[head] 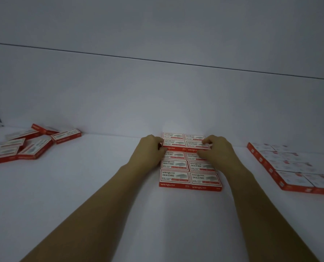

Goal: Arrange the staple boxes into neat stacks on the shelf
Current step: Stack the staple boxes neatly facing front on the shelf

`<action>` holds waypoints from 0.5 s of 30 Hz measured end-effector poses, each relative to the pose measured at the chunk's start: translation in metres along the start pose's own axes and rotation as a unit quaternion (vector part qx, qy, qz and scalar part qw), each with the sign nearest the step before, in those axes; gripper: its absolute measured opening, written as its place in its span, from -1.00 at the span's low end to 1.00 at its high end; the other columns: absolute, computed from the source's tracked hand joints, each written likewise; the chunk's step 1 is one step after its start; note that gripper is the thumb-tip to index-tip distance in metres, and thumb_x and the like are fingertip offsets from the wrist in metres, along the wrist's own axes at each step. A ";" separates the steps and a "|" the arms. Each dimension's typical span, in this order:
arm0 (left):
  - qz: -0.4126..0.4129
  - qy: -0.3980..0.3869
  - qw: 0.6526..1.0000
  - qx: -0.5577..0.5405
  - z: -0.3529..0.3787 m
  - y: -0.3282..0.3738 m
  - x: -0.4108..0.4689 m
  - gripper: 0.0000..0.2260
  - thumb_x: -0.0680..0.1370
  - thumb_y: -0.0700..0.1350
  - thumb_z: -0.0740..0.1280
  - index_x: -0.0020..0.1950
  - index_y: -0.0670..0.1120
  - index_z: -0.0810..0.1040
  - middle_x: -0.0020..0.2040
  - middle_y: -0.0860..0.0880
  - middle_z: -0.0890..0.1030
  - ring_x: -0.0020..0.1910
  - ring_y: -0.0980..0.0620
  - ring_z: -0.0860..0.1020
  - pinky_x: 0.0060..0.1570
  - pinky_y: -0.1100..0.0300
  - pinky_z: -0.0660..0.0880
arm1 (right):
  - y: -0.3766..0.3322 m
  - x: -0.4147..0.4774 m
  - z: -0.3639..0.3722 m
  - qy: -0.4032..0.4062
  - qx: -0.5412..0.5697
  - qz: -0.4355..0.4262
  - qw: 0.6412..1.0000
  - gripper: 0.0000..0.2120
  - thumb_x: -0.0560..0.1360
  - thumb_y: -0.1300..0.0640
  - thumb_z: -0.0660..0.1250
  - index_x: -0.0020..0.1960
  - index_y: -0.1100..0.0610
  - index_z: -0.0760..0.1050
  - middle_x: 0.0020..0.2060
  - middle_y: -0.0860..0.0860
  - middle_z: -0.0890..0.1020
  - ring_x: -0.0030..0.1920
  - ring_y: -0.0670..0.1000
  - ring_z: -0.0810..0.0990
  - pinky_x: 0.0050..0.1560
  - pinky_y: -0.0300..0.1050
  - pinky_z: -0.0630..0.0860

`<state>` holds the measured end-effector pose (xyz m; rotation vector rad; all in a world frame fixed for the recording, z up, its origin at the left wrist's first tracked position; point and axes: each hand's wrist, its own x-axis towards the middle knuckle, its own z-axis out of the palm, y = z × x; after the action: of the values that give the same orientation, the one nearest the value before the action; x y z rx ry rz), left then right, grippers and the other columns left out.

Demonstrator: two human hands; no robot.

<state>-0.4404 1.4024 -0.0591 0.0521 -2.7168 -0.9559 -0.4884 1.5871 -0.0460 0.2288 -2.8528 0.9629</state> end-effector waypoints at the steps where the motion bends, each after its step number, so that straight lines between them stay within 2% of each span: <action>1: -0.004 0.001 1.000 0.008 0.000 0.002 -0.002 -0.74 0.58 -0.09 0.26 0.23 -0.13 0.55 0.10 -0.04 0.62 -0.13 0.11 0.52 -0.15 0.35 0.42 | -0.002 -0.001 0.001 0.004 -0.019 0.006 1.000 -0.57 0.43 0.12 0.42 0.27 0.13 0.44 0.27 0.13 0.38 0.23 0.11 0.42 0.15 -0.09 0.45; 3: -0.015 0.001 0.999 0.035 -0.003 0.005 -0.005 -0.76 0.59 -0.04 0.24 0.13 -0.16 0.54 0.09 -0.08 0.58 -0.11 0.07 0.50 -0.11 0.29 0.41 | -0.010 -0.005 0.002 0.010 -0.068 -0.001 0.998 -0.53 0.45 0.11 0.39 0.33 0.12 0.39 0.29 0.13 0.32 0.32 0.15 0.27 0.29 -0.02 0.33; 5: -0.031 -0.013 0.997 0.076 -0.010 0.006 -0.009 -0.76 0.58 -0.04 0.24 0.09 -0.20 0.52 0.10 -0.11 0.56 -0.03 -0.02 0.54 -0.07 0.22 0.43 | -0.021 -0.009 0.004 0.008 -0.119 -0.028 0.993 -0.52 0.47 0.12 0.36 0.36 0.13 0.35 0.29 0.13 0.31 0.34 0.15 0.20 0.32 -0.03 0.27; 7: -0.043 -0.038 0.990 0.131 -0.024 0.003 -0.014 -0.72 0.57 -0.10 0.26 0.21 -0.22 0.50 0.17 -0.13 0.53 0.09 -0.08 0.54 0.03 0.18 0.45 | -0.037 -0.013 0.007 -0.012 -0.163 -0.058 0.985 -0.54 0.48 0.10 0.34 0.35 0.12 0.35 0.27 0.13 0.33 0.32 0.15 0.20 0.30 -0.03 0.27; 9: -0.056 -0.045 0.982 0.175 -0.043 -0.007 -0.020 -0.71 0.56 -0.13 0.26 0.24 -0.21 0.49 0.20 -0.15 0.51 0.13 -0.10 0.51 0.10 0.14 0.46 | -0.058 -0.016 0.012 -0.037 -0.198 -0.093 0.975 -0.57 0.48 0.09 0.33 0.32 0.11 0.36 0.25 0.12 0.36 0.29 0.15 0.23 0.26 -0.03 0.29; 15: -0.125 0.008 0.958 0.260 -0.118 -0.059 -0.063 -0.73 0.55 -0.13 0.26 0.22 -0.20 0.49 0.20 -0.16 0.51 0.17 -0.12 0.49 0.11 0.11 0.44 | -0.132 -0.029 0.050 -0.073 -0.196 -0.207 0.956 -0.64 0.51 0.13 0.26 0.29 0.14 0.40 0.22 0.13 0.39 0.27 0.17 0.26 0.18 -0.03 0.33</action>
<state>-0.3527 1.2915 -0.0216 0.5067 -2.9133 -0.2626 -0.4395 1.4559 -0.0120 0.8392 -2.8652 0.3045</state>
